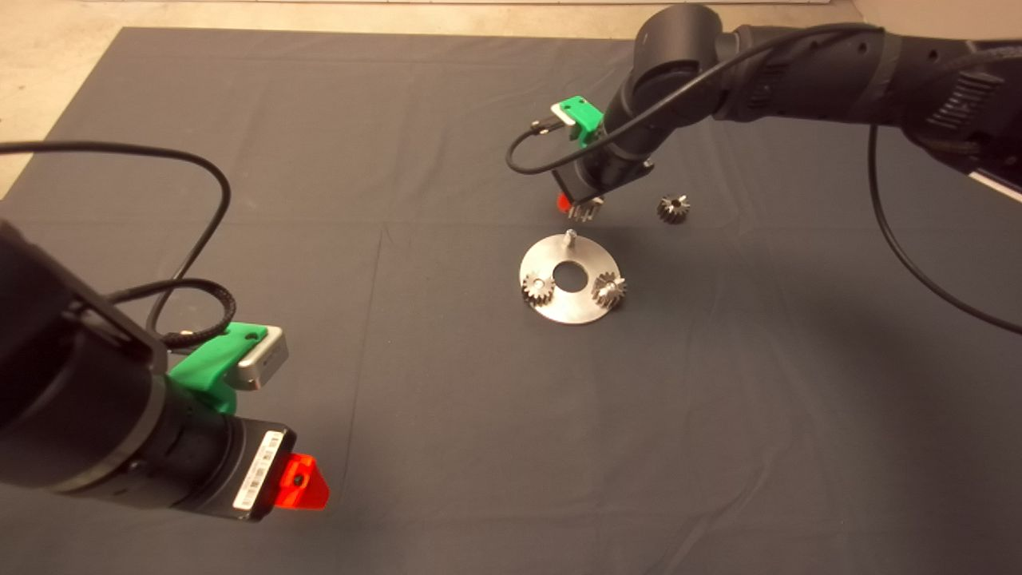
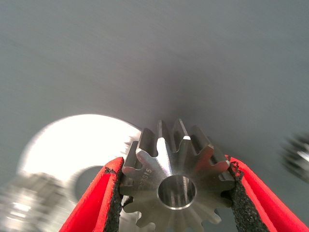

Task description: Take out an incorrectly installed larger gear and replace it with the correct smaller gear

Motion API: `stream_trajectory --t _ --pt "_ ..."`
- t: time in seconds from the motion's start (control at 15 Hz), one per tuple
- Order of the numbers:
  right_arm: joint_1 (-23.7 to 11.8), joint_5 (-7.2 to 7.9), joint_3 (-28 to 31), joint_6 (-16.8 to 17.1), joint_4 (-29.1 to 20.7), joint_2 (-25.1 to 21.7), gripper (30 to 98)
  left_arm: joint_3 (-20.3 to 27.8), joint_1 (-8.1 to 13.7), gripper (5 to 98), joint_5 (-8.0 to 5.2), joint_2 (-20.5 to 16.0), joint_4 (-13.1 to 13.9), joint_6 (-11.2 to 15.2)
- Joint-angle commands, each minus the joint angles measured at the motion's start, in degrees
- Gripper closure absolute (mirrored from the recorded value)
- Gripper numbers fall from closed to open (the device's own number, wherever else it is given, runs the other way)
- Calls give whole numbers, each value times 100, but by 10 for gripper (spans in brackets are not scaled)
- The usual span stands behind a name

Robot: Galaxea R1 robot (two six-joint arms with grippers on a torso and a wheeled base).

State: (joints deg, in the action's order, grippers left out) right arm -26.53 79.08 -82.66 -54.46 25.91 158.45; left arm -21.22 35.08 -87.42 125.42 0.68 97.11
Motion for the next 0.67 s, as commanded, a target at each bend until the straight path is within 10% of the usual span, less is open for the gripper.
stream_trajectory --t 0.0,0.6 --pt "-239 298 566 -3 37 -611 800 94 16 58 -91 5 81 45" --pt "-195 442 1328 -25 46 -1579 800 94 16 58 -91 14 81 36"
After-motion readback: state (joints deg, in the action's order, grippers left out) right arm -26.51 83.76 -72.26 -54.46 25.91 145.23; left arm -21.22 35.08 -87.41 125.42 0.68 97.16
